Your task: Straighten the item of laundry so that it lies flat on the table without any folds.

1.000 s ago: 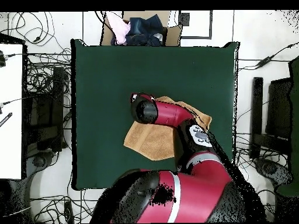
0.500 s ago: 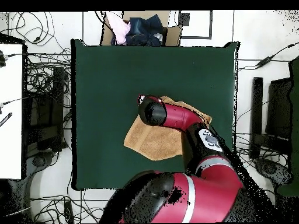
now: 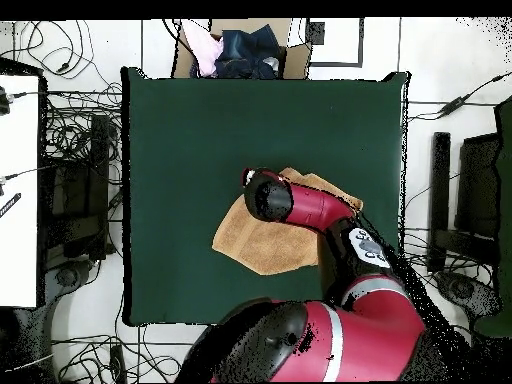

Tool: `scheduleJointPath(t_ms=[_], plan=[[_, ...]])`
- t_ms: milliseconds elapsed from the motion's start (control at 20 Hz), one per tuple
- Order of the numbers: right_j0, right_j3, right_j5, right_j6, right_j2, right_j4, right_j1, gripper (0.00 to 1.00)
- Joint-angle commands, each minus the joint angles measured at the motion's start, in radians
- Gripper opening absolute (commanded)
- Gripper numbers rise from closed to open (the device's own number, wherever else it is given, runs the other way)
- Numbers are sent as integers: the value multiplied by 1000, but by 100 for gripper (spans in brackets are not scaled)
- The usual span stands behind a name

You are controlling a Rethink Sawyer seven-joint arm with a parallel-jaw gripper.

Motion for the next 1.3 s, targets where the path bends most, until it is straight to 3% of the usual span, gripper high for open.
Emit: scheduleJointPath(t_ms=[50,850,1300], plan=[[19,21,157,123,-27,22,10,100],[-18,-67,203,64,-13,-7,24,100],[-67,69,205,40,-11,-45,-58,100]])
